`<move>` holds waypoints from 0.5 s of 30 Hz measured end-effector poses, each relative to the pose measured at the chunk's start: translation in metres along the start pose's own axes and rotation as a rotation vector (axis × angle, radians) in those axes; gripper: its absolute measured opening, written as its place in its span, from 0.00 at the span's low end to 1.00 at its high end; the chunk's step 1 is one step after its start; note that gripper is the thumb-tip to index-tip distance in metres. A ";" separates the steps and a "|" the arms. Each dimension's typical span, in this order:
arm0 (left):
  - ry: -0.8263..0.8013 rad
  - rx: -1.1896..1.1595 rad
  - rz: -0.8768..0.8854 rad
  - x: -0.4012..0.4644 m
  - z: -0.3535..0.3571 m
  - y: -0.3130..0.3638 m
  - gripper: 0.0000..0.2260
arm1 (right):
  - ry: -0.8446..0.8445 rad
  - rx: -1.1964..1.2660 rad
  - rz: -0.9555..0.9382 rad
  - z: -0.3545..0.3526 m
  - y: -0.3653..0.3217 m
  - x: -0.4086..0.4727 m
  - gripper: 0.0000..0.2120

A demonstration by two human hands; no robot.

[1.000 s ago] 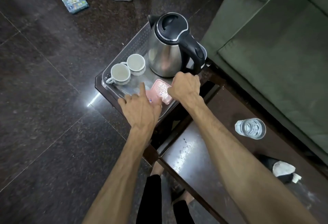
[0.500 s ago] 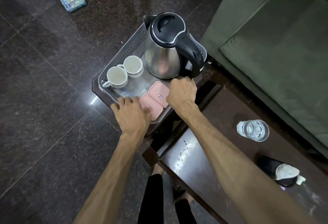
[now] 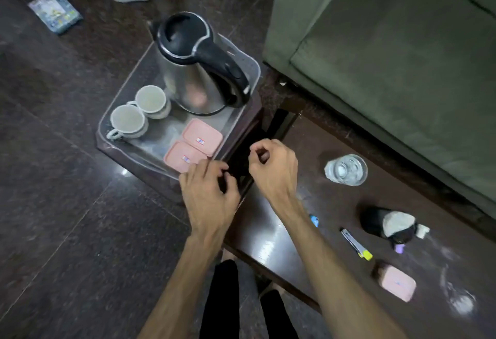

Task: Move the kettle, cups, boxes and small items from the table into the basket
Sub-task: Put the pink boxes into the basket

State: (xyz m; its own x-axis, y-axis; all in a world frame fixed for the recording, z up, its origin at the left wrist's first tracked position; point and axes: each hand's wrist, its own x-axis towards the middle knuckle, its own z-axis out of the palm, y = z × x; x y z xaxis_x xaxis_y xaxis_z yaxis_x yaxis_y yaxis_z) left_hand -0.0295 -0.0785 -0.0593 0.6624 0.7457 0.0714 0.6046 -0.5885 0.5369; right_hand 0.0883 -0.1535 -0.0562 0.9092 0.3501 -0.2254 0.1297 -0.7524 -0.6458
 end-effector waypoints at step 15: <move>-0.879 0.128 0.400 -0.192 0.154 0.159 0.14 | 0.254 -0.021 0.813 -0.156 0.270 -0.146 0.09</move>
State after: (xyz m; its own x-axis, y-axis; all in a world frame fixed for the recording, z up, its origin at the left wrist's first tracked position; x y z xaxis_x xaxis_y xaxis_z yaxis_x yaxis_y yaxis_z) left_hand 0.0077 -0.3635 -0.1171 0.8919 0.0150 -0.4519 0.2722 -0.8158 0.5102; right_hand 0.0528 -0.4952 -0.0841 0.7836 -0.4373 -0.4413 -0.5970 -0.7266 -0.3401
